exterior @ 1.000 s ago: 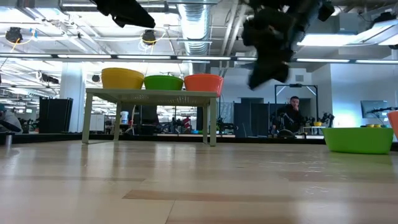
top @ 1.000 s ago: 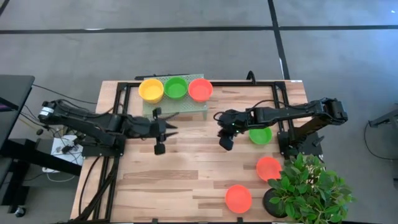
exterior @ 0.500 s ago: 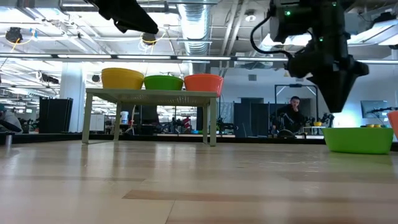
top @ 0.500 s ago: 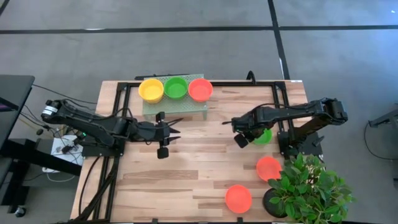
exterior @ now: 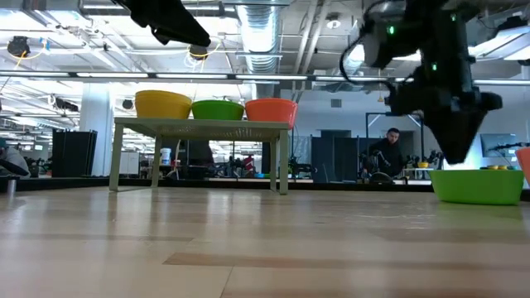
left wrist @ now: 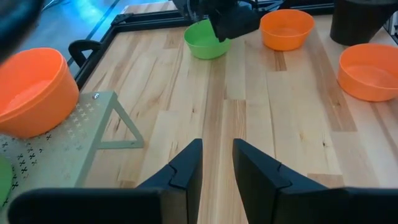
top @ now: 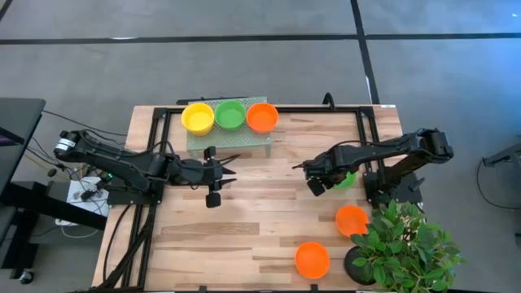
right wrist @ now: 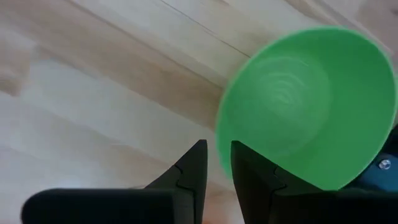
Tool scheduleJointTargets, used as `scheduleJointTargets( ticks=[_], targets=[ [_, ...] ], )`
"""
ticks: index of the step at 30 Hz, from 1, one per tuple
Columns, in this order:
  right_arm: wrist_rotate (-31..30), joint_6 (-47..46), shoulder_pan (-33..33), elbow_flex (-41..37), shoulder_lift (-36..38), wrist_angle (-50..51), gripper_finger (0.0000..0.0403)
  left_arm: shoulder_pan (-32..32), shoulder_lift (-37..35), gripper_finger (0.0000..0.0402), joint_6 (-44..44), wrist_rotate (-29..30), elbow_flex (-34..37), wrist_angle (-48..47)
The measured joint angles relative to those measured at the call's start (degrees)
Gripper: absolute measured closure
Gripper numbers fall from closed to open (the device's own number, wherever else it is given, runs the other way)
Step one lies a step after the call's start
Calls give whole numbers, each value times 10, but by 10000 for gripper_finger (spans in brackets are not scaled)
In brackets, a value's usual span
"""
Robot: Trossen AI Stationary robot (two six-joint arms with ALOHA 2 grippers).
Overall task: Pick & Place Mini bowls
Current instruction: Stack the green bowl on top of the other green bowls on the shelf
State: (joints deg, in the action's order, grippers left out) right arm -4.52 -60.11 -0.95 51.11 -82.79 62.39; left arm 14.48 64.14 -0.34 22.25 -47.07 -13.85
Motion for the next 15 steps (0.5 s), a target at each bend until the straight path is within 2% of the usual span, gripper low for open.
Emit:
scheduleJointTargets(
  ticks=[5, 15],
  targets=[
    [1, -19, 3, -30, -1, -19, 336, 0, 0, 311, 0, 0, 0, 0],
    [-16, -1, 2, -33, 0, -33, 338, 0, 0, 311, 0, 0, 0, 7]
  ],
)
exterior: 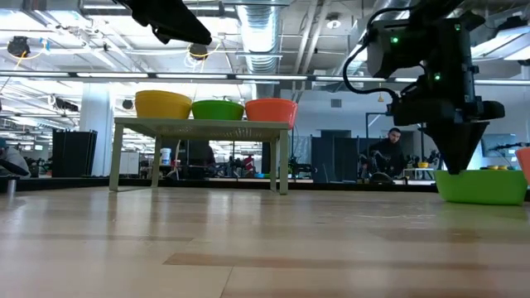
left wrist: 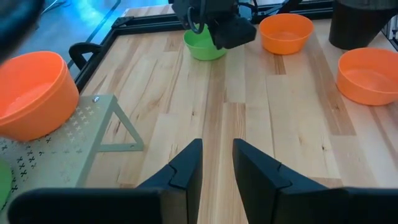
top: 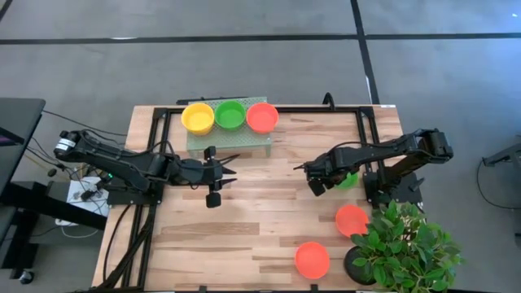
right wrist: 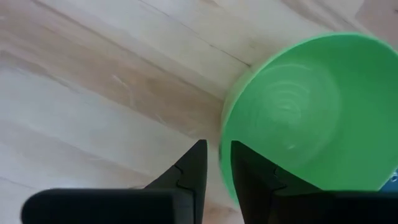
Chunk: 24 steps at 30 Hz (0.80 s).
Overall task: Pick & Place Mini bowls
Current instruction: Stack the green bowl on top of the other green bowls on the shelf
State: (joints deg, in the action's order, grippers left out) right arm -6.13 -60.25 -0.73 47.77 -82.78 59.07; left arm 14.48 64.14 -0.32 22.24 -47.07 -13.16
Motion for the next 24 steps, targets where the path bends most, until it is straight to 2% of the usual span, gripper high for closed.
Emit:
scheduleJointTargets(
  ticks=[3, 6, 13, 17, 24],
  targets=[
    [-3, 2, 0, 0, 0, 0, 355, 0, 0, 311, 0, 0, 0, 1],
    [-4, 17, -3, 0, 0, -2, 391, 0, 0, 311, 0, 0, 0, 2],
    [1, 48, -10, 6, 0, -36, 400, 0, 0, 311, 0, 0, 0, 2],
    [3, 65, -30, 59, 0, -41, 401, 5, 0, 311, -13, 0, 0, 2],
    [-29, 169, -75, 196, 0, -80, 402, 52, 0, 311, -39, 0, 0, 1]
  ],
)
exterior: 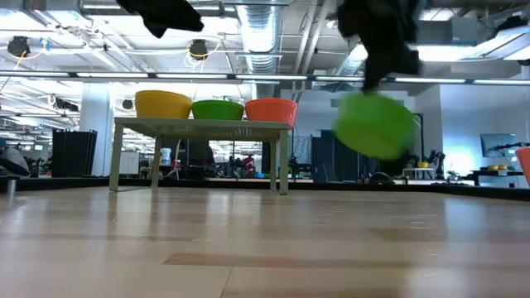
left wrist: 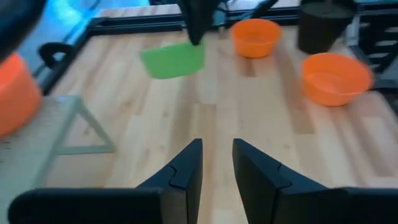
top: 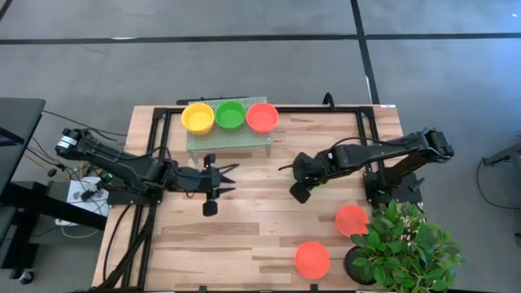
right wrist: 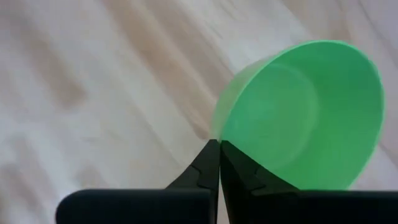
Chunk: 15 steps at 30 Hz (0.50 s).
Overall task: Pick & Place Mini bowls
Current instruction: Stack the green bowl on top of the other green bowls on the shelf
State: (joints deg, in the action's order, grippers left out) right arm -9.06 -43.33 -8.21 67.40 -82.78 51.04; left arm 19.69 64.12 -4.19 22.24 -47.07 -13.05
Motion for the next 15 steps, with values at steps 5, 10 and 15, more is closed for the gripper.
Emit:
scheduleJointTargets(
  ticks=[5, 10, 15],
  targets=[
    [14, 156, -36, 50, 0, -112, 402, 50, 0, 311, -56, 4, 0, -33],
    [32, 275, -49, 58, 0, -218, 403, 101, 0, 311, -130, 46, 0, -70],
    [31, 381, -27, 93, -17, -235, 403, 141, 0, 311, -188, 109, 0, -83]
  ],
)
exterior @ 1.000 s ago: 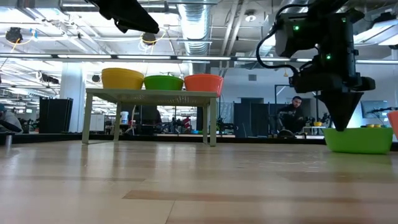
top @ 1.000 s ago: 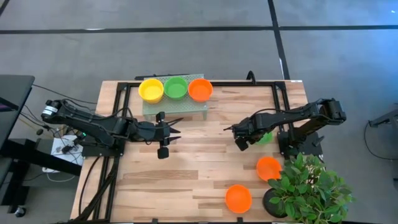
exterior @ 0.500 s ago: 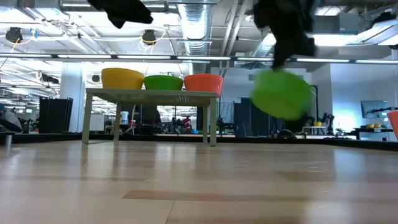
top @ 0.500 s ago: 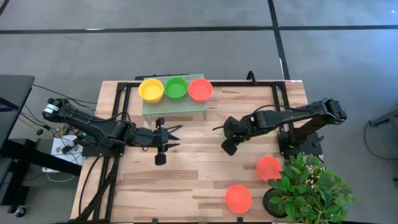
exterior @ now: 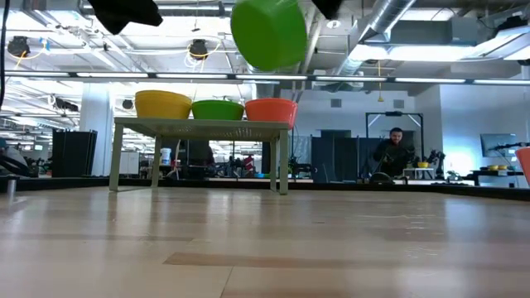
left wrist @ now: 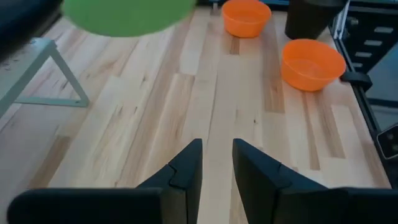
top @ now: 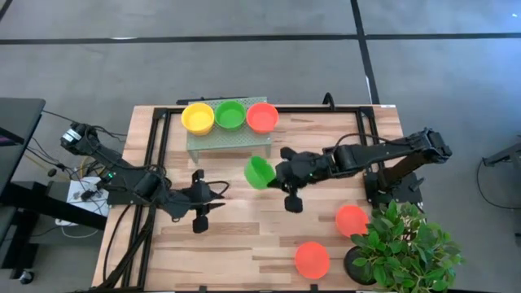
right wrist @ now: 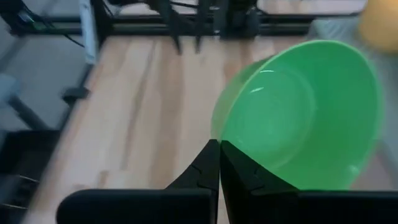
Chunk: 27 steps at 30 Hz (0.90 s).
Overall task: Pick & Place Mini bowls
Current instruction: Stack the green bowl on top of the other green bowls on the shelf
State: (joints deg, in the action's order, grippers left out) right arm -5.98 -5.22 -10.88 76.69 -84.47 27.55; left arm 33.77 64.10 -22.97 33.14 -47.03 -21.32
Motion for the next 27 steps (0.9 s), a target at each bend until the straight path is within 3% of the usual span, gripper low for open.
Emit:
scheduleJointTargets(
  ticks=[6, 12, 19, 27],
  targets=[
    [0, 157, 67, 136, -79, 67, 403, 16, 0, 311, -5, 38, 0, 2],
    [-3, 338, 140, 315, -200, 151, 403, 16, 0, 311, -17, 40, 0, 3],
    [-3, 360, 210, 490, -326, 242, 403, 20, 0, 311, -20, 39, 0, 3],
    [-4, 390, 249, 573, -398, 267, 403, 19, 0, 311, -20, 40, 0, 3]
  ],
)
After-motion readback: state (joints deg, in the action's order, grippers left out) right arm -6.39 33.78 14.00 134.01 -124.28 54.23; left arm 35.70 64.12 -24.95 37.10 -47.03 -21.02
